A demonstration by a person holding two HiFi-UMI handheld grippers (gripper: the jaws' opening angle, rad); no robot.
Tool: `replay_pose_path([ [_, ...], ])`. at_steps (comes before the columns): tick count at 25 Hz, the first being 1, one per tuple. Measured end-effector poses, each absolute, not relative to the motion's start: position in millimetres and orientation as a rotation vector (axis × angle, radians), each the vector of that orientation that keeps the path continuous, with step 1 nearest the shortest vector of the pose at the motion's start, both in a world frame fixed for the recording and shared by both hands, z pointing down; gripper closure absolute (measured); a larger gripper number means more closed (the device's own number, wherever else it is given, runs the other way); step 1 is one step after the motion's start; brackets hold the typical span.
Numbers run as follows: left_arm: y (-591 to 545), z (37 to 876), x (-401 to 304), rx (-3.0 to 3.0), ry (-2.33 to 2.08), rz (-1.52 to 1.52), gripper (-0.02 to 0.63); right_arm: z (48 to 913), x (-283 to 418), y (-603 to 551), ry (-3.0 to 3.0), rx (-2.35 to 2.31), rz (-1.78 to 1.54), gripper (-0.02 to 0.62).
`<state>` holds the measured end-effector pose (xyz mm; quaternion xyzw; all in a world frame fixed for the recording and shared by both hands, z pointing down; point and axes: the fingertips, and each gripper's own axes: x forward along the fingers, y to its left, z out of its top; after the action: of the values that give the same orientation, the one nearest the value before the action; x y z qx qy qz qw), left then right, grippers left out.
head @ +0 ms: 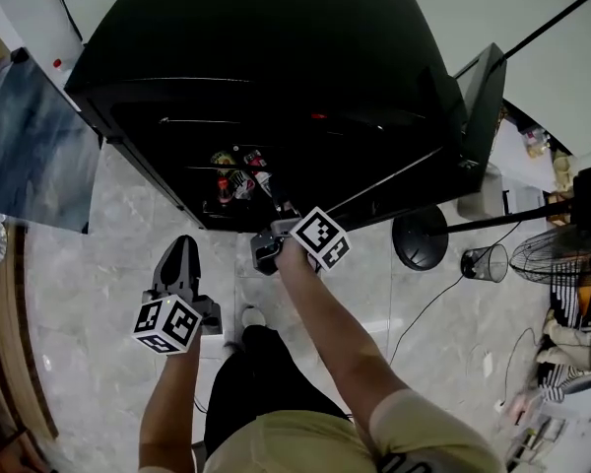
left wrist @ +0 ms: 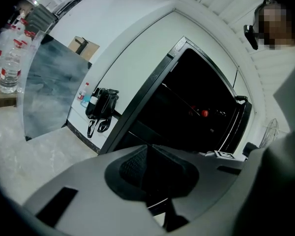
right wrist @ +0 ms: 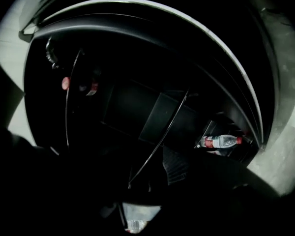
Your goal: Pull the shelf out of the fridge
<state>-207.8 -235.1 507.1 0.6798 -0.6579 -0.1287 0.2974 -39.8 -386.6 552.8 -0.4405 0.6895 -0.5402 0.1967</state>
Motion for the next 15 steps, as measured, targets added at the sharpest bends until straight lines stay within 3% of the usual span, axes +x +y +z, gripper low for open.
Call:
replay_pose_path([
  [15, -250.0, 527.8, -223.7, 1.803, -1.725, -0.331, 0.588, 580.4, -43.4, -434.7, 1.739, -1.332, -1.475, 0.417],
])
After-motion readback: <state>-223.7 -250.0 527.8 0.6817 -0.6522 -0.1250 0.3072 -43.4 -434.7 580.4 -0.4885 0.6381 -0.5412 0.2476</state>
